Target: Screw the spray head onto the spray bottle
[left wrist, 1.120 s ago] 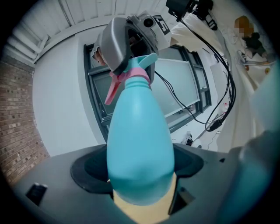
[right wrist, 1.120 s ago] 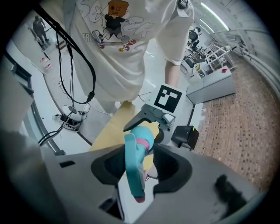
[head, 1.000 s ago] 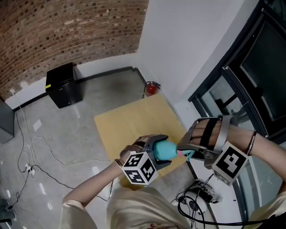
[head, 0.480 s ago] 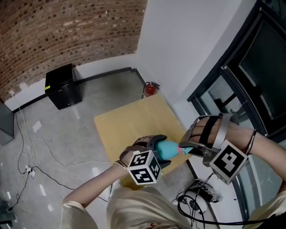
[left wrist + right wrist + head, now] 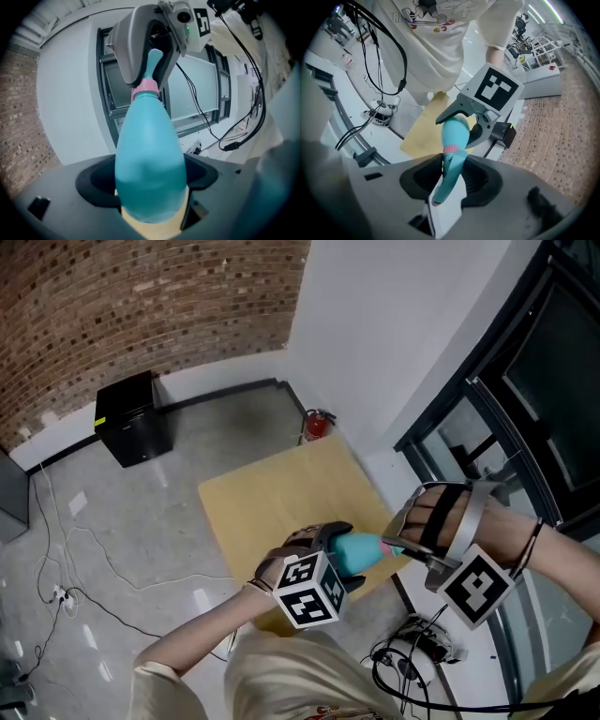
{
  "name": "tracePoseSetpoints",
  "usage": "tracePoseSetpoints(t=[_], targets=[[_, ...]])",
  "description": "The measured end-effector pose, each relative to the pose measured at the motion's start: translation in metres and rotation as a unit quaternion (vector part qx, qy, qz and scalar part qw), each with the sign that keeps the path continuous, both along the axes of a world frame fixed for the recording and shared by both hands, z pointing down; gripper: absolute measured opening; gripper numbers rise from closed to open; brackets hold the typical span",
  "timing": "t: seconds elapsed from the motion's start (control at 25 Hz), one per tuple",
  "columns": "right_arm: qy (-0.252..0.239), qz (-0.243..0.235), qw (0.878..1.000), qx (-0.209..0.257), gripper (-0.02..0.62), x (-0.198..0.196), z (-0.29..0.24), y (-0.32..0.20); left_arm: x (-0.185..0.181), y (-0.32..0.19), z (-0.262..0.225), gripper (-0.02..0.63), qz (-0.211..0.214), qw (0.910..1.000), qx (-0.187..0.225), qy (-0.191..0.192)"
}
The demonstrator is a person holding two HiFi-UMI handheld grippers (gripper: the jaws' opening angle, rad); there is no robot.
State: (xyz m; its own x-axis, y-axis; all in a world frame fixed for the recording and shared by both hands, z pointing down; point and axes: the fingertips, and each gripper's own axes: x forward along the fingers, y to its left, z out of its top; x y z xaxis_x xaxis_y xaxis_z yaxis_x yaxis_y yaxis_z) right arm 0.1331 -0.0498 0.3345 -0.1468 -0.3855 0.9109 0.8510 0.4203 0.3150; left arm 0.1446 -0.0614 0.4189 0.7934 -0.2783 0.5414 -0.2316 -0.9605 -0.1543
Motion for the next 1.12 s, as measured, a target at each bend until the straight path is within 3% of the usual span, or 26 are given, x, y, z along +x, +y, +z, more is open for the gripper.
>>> tracePoseSetpoints(t=[0.2,0.44,0.56,0.68,0.76,0.84,1.0,1.12], targets=[[0.010,0.006,1.000,0.003,0.126,0.008,0.003,-0.003,0.006,-0.007,-0.003,0.416,-0.010,0.9997,0.021,-0.007],[0.010,0.100,0.994,-0.047,0.126,0.015,0.004,-0.006,0.003,-0.012,-0.006,0.416,-0.038,0.9973,0.063,0.006],[-0.010,0.164,0.984,-0.075,0.126,0.015,0.003,-0.008,0.002,-0.014,-0.007,0.416,-0.057,0.9951,0.080,0.012],[-0.031,0.255,0.959,-0.115,0.126,0.015,0.003,-0.010,0.000,-0.019,-0.009,0.416,-0.081,0.9911,0.105,0.009],[-0.044,0.330,0.932,-0.142,0.126,0.015,0.003,-0.012,-0.002,-0.022,-0.010,0.416,-0.096,0.9879,0.122,0.004],[-0.061,0.414,0.891,-0.174,0.126,0.015,0.003,-0.013,-0.003,-0.024,-0.010,0.416,-0.112,0.9842,0.137,-0.001],[-0.108,0.565,0.777,-0.255,0.126,0.015,0.006,-0.013,-0.004,-0.028,-0.008,0.416,-0.151,0.9728,0.175,-0.008],[-0.136,0.636,0.695,-0.306,0.126,0.014,0.006,-0.011,-0.006,-0.029,-0.008,0.416,-0.174,0.9662,0.191,-0.003]])
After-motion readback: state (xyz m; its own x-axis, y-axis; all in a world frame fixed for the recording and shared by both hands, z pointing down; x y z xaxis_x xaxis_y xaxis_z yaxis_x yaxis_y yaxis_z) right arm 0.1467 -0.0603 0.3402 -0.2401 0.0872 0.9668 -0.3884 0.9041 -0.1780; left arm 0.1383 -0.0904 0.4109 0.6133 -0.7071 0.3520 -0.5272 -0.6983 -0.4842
